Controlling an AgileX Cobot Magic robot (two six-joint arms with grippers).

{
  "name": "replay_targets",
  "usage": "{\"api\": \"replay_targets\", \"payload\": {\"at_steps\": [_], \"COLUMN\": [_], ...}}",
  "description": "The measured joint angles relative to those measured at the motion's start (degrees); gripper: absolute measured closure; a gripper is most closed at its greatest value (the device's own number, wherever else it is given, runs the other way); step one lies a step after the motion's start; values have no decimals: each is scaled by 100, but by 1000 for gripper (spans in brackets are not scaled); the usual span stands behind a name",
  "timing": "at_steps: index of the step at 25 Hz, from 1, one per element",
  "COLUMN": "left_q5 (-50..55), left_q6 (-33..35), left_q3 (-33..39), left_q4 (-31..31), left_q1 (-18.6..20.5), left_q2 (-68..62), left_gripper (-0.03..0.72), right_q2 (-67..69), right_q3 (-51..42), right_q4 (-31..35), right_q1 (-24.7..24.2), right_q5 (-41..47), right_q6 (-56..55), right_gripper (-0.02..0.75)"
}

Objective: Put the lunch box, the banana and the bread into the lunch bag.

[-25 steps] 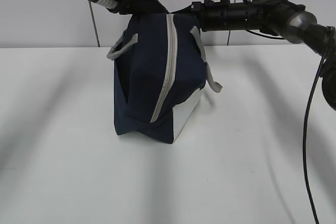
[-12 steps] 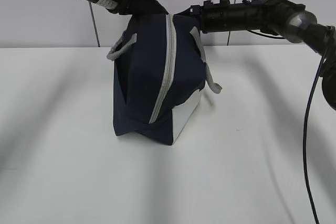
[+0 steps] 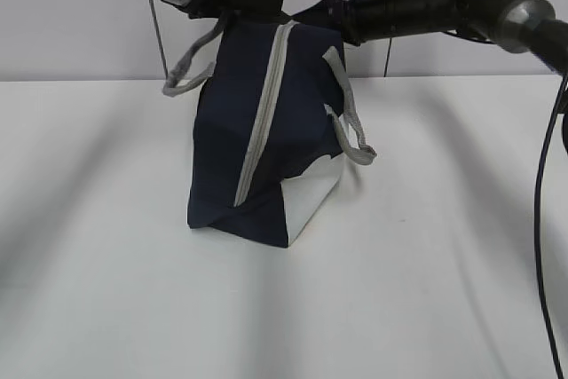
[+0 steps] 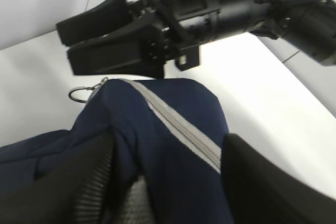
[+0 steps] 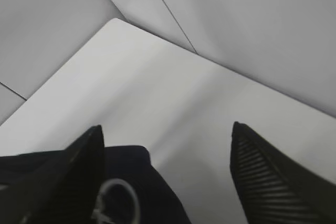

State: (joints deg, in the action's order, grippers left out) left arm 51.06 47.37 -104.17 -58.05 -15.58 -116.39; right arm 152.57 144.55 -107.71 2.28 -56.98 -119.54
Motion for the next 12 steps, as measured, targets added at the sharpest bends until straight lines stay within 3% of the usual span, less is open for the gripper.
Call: {"api": "replay_targets", "payload": {"at_steps": [7, 9, 12], "left_q5": [-77, -167, -201], "left_q6": [-506, -856, -1486], "left_q3": [-31, -31, -31], "left_q4": [21, 302, 1210], "left_q1": [412, 493, 550], "left_q2": [11, 18, 172], "left_gripper": [214, 214, 213], "right_q2": [-894, -1186, -1615], "right_q3": [-315, -677, -1338], "right_q4": [0, 0, 0], "right_q1": [-9, -9, -9], "right_q5": [-147, -170, -169], "right_q6": [211, 354, 567], "right_gripper": [174, 174, 178]}}
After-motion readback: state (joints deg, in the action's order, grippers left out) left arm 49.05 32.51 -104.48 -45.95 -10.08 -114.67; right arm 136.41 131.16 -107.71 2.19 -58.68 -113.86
